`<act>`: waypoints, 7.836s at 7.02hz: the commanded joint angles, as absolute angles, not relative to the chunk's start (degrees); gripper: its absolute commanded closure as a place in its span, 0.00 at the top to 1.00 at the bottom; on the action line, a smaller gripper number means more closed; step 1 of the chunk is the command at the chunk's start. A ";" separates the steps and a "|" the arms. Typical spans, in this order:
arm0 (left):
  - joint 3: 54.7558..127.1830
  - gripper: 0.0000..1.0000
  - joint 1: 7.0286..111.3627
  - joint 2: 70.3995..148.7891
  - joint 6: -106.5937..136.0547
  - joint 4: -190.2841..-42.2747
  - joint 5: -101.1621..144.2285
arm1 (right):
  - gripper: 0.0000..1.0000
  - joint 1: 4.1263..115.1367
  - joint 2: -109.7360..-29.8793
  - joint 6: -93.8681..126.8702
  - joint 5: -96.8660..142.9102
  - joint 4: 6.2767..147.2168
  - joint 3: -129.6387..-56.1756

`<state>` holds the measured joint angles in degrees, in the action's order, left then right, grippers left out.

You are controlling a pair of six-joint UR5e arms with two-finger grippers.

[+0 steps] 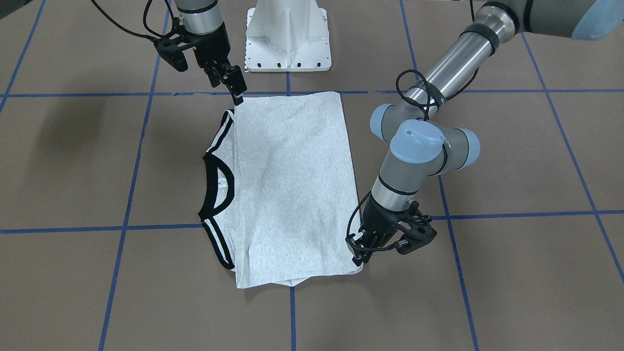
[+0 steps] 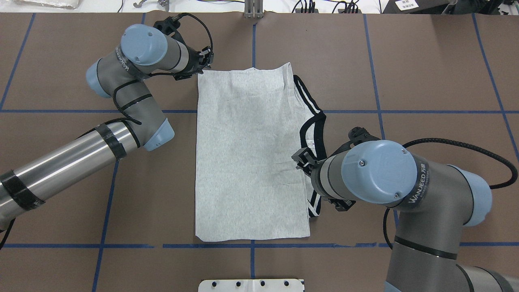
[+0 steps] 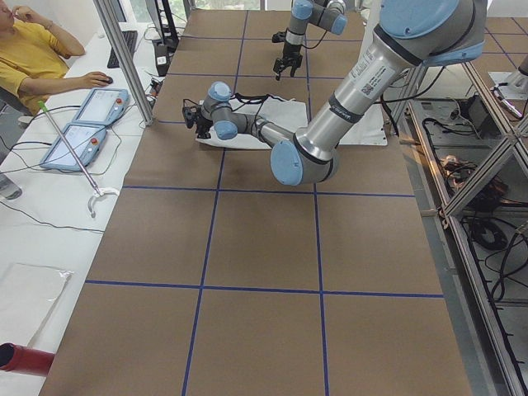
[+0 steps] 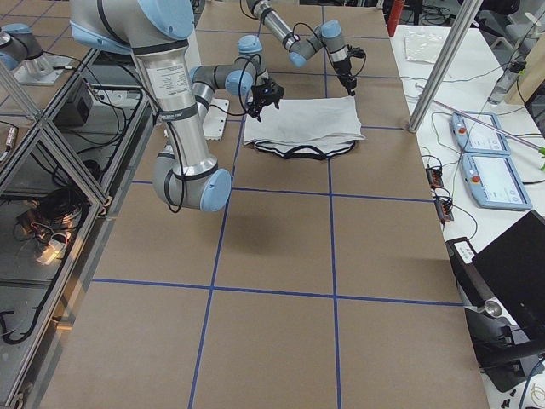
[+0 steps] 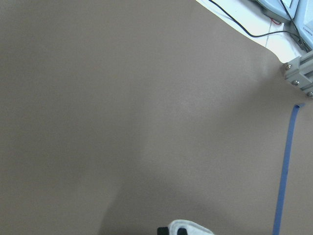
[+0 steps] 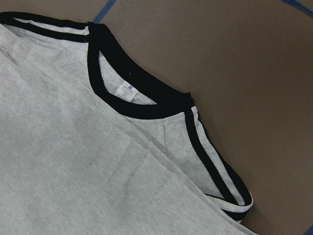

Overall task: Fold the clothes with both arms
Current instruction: 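Release the shirt and reposition the right gripper near the collar edge nearest the robot, then move the left gripper to the shirt edge nearest the robot beside the right gripper, then grasp the near edge with both grippers and fold it over toward the far edge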

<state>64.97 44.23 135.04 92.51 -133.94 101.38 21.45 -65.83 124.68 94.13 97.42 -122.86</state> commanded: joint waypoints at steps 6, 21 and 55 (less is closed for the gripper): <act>85.78 1.00 43.59 121.91 92.90 -133.77 101.60 | 1.00 12.23 -66.44 130.95 82.62 89.39 -112.33; 91.45 1.00 39.33 117.27 99.71 -133.51 101.16 | 0.00 10.02 -68.73 135.09 82.79 90.09 -113.98; 93.22 0.00 36.37 122.50 99.67 -118.97 95.45 | 0.00 37.07 -48.69 112.15 97.11 91.81 -93.47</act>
<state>99.80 35.02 120.43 99.79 -114.11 95.44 35.31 -49.92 113.59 95.89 95.84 -98.63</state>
